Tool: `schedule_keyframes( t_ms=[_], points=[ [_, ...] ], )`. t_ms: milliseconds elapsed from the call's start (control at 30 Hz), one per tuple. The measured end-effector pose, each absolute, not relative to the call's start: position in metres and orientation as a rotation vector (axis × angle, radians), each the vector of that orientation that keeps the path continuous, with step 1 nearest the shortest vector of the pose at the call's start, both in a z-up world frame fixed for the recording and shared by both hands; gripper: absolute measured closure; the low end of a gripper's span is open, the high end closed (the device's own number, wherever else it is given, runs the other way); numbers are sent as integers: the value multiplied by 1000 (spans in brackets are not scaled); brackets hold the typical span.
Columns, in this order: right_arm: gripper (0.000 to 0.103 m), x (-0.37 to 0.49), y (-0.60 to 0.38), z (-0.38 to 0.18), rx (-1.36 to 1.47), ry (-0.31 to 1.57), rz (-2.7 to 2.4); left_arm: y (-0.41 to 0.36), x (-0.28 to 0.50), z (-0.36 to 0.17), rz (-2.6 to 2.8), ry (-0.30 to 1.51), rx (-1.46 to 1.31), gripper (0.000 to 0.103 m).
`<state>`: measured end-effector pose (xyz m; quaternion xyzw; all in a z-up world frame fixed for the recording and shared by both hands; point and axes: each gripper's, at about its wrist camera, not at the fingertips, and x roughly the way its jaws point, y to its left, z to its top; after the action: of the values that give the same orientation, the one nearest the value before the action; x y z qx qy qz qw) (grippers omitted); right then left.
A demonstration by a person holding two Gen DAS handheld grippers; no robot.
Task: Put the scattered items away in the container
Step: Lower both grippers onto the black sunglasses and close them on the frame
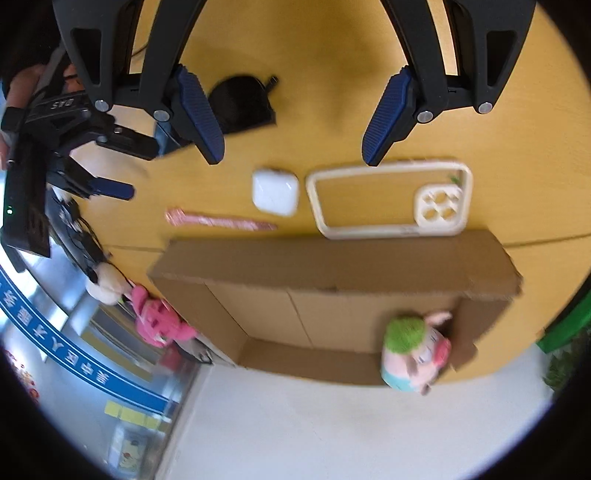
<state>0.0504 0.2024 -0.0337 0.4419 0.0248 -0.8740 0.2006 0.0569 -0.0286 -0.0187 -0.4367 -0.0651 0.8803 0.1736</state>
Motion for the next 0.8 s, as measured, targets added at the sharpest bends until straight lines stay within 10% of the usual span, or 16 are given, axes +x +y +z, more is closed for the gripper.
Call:
schedule_keyframes(
  t_ms=[533,800],
  points=[
    [6,61,174,-78,1261,272,-2377,24,38,-62,2339,-180,-1392,26],
    [32,66,169,-75,1209,318,-2387,32,35,-64,2337,-149,-1424,26]
  ],
)
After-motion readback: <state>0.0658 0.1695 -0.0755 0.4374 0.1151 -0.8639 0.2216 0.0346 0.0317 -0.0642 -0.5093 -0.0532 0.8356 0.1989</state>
